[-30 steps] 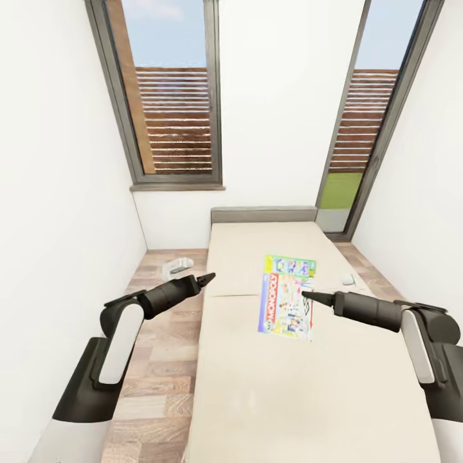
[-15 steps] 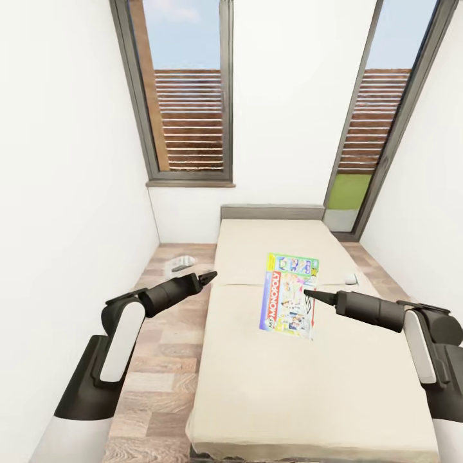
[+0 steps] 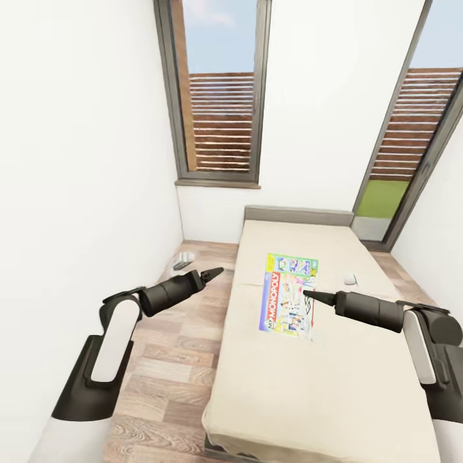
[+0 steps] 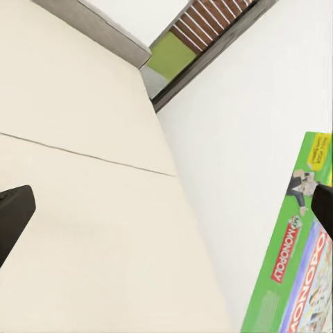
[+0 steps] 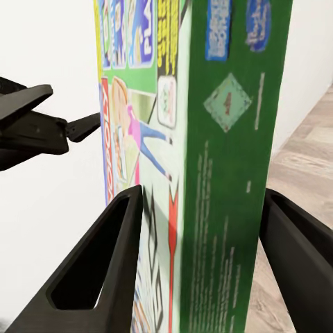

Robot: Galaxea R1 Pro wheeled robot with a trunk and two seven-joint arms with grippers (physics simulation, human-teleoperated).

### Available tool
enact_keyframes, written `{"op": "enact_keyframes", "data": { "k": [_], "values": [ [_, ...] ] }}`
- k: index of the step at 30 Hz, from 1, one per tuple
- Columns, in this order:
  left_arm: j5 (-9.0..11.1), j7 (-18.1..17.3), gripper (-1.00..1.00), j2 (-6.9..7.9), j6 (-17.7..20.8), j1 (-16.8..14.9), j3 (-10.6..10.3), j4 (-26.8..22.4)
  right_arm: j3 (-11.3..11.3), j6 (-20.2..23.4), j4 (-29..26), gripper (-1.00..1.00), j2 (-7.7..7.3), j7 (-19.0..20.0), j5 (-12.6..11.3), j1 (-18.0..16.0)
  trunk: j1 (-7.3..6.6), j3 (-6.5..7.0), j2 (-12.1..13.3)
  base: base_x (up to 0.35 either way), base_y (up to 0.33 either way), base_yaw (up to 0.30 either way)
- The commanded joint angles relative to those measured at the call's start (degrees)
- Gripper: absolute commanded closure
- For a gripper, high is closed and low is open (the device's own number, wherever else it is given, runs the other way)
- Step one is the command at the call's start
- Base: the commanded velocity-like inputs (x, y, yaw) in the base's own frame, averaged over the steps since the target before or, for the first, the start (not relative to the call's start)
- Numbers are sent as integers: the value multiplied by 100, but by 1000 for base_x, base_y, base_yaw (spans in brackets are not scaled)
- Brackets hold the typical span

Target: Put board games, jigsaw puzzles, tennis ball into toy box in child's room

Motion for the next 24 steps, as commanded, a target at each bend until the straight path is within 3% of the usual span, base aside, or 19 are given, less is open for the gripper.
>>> {"op": "enact_keyframes", "data": {
  "k": [1,7,24],
  "values": [
    [25,-5,-100,-2,35,-7,7,-2,-5,27,-4,100,-1,29,-6,-4,4,-6,-12,-4,-2,245],
    [111,7,-100,9,63,-16,7,-5,6,27,-9,100,6,29,-5,-3,4,31,-12,-2,-1,241],
    [106,20,-100,-16,247,-87,-92,-6,15,27,-17,100,11,29,1,-2,4,139,-12,0,0,238]
  ]
}}
